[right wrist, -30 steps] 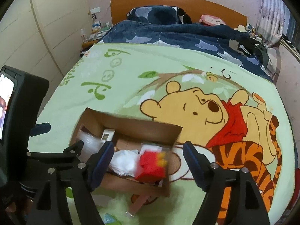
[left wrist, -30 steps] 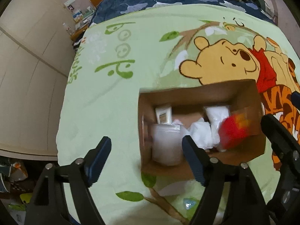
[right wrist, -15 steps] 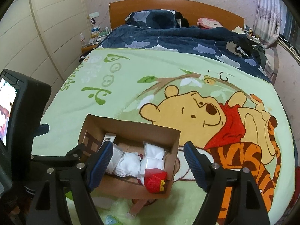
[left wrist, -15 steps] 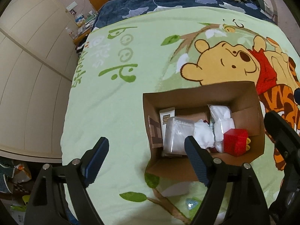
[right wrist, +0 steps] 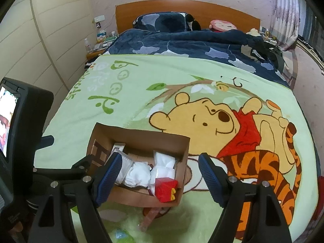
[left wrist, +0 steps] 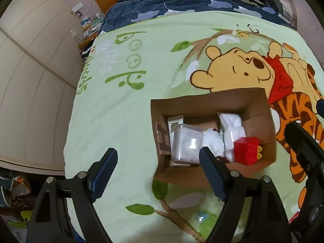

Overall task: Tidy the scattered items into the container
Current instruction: 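Withdraw both tools from the box toward the pink roller and blue stone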

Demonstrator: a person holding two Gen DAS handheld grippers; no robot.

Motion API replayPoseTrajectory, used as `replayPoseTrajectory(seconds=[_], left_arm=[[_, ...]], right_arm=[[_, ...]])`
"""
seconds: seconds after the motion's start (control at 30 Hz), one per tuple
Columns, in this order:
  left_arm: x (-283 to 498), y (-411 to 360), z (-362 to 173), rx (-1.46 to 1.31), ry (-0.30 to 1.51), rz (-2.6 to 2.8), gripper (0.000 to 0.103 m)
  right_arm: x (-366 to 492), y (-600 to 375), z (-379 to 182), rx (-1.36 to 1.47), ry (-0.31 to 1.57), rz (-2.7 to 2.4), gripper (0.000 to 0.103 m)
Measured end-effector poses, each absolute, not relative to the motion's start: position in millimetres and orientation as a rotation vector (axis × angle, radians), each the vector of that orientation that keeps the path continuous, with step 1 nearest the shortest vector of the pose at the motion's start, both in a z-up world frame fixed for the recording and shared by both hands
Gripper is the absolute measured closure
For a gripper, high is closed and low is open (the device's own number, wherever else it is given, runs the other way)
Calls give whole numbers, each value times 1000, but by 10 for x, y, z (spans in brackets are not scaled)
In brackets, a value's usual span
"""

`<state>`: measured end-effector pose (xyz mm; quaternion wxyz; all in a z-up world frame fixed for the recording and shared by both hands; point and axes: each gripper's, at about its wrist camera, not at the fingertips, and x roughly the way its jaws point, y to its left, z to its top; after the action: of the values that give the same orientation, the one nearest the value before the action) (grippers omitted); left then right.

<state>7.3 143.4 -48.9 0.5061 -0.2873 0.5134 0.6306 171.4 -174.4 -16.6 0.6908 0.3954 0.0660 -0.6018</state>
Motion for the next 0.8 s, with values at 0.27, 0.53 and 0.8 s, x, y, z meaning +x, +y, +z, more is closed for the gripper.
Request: replayPoseTrajectory(seconds=[0.27,0.53,0.8], left_arm=[[144,1233,-387,-702,1210,1508,19],[202,1005,-270,-702,1182,1499,19],[254,734,-200,-726,1154,1488,19]], right_arm=[[1679,-1493,-134,881,133,-1368,23],[1664,-1211,-83,870,113,-1393,23],[1661,-916,-84,871,95,-1406,23]])
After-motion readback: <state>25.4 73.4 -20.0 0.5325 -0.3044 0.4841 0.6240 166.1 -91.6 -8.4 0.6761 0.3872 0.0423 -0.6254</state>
